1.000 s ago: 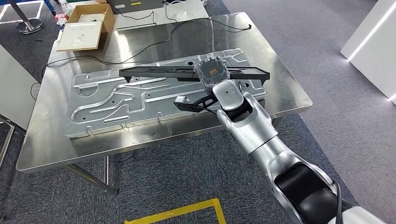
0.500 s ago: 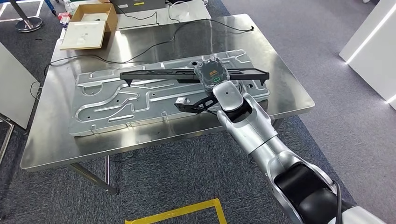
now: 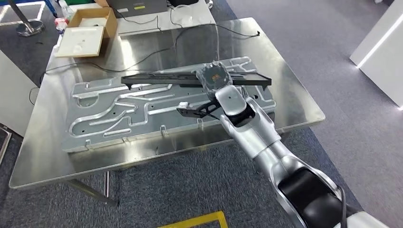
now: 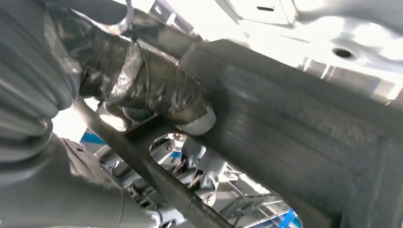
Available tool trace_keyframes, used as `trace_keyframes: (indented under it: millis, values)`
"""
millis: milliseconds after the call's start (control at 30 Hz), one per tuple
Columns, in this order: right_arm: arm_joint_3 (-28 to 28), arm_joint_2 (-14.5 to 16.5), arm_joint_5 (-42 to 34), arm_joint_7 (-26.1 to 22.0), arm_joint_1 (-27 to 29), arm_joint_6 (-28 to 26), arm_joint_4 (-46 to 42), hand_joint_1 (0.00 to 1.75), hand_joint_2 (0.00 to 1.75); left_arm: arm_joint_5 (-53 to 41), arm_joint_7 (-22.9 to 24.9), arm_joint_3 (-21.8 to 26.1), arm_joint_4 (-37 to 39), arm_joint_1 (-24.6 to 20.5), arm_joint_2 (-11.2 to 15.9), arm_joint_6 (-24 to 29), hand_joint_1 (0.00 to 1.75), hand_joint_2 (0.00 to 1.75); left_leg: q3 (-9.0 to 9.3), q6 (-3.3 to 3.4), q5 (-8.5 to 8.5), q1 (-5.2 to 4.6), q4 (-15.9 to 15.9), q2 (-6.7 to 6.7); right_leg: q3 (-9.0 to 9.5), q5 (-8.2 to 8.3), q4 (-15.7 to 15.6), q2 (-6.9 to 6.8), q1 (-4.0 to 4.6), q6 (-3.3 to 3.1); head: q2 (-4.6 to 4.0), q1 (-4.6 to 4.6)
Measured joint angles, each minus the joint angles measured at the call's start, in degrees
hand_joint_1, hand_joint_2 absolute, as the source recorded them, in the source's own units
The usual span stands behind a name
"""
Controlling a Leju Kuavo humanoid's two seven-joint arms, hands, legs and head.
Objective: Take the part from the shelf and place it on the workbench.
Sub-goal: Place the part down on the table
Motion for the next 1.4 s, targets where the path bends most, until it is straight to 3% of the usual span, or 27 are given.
trace_keyframes:
  millis: [67,100,200,233,267,300,367,433,467,600,1100,1400]
  values:
    - [0.0,-0.1,0.0,0.0,0.0,-0.1,0.0,1.75,1.75,-0.2,-0.1,0.0,0.0,-0.1,0.0,-0.2,0.0,1.75,-1.63,-0.45,0.75,0.12,3.0,0.09,0.59,-0.42,-0.3,0.06,-0.07,-0.8,0.01,-0.01]
    - [0.0,-0.1,0.0,0.0,0.0,-0.1,0.0,1.75,1.75,-0.2,-0.1,0.0,0.0,-0.1,0.0,-0.2,0.0,1.75,-3.41,-0.6,0.72,0.16,6.0,0.13,1.09,-0.65,-0.5,0.09,-0.12,-1.13,0.01,0.0]
    - [0.0,-0.1,0.0,-0.1,0.1,-0.2,0.2,1.75,1.75,-0.2,-0.1,0.0,0.0,-0.2,0.0,-0.2,0.0,1.75,-10.03,-0.59,-3.11,-0.03,15.0,0.2,2.44,-1.59,-0.9,0.18,0.24,-1.79,0.01,0.0]
    - [0.0,-0.1,0.0,-0.1,0.2,-0.2,0.3,1.75,1.75,-0.2,-0.1,0.0,0.0,-0.2,0.0,-0.2,0.0,1.75,-11.5,-0.39,-3.99,-0.18,16.2,0.2,2.91,-1.98,-0.9,0.22,0.48,-1.93,0.01,-0.01]
    - [0.0,-0.1,0.0,-0.1,0.2,-0.2,0.4,1.75,1.75,-0.2,-0.1,0.0,0.0,-0.2,0.0,-0.2,0.0,1.75,-12.1,-0.01,-3.42,-0.39,15.6,0.2,3.45,-2.39,-0.9,0.26,0.76,-2.06,0.01,-0.01]
    - [0.0,-0.1,0.0,-0.1,0.3,-0.3,0.4,1.75,1.75,-0.1,-0.1,0.0,0.0,-0.2,0.0,-0.2,0.0,1.75,-11.86,0.56,-1.43,-0.68,13.3,0.19,4.05,-2.79,-0.9,0.31,1.05,-2.16,0.0,-0.01]
    - [0.0,0.0,0.0,-0.1,0.2,-0.3,0.5,1.75,1.75,-0.1,-0.1,0.0,0.0,0.0,0.1,-0.2,0.0,1.75,-9.9,2.3,4.4,-1.5,6.1,0.22,5.18,-3.5,-1.1,0.37,1.5,-2.26,0.0,0.03]
    - [0.0,0.0,0.0,-0.2,0.1,-0.4,0.7,1.75,1.75,0.0,-0.1,0.0,0.0,-0.2,0.2,-0.2,0.0,1.75,-8.4,3.69,6.82,-2.23,1.2,0.25,5.67,-3.85,-1.4,0.37,1.48,-2.01,0.0,0.04]
    - [0.0,0.0,0.0,-0.2,0.1,-0.4,0.8,1.75,1.75,0.0,-0.2,0.0,0.0,-0.2,0.3,-0.2,0.0,1.75,-8.06,3.9,6.72,-2.44,0.4,0.25,5.76,-3.95,-1.5,0.33,1.4,-1.79,0.0,0.03]
    - [0.0,0.0,-0.1,-0.4,0.1,-0.5,1.0,1.75,1.75,0.0,-0.1,0.0,0.0,-0.2,0.2,-0.2,0.0,1.75,-7.43,1.67,7.47,-2.4,-0.8,0.06,6.06,-4.14,-1.9,0.13,1.41,-1.65,0.0,0.12]
    - [0.0,0.0,-0.1,-0.6,0.0,-1.0,1.8,1.75,1.75,-0.6,-0.7,0.0,0.0,-0.3,0.1,0.5,0.0,1.75,-7.37,2.63,7.03,-2.53,-0.7,0.01,6.72,-4.09,-2.9,0.09,1.3,-1.01,0.0,0.11]
    - [0.0,-0.5,-0.3,-0.7,0.3,-1.0,1.8,1.75,1.75,-1.4,-2.4,0.0,0.0,-0.3,0.1,0.5,0.0,1.75,-7.36,2.66,7.04,-2.53,-0.6,0.03,6.71,-4.09,-2.9,0.1,1.29,-0.91,0.0,0.1]
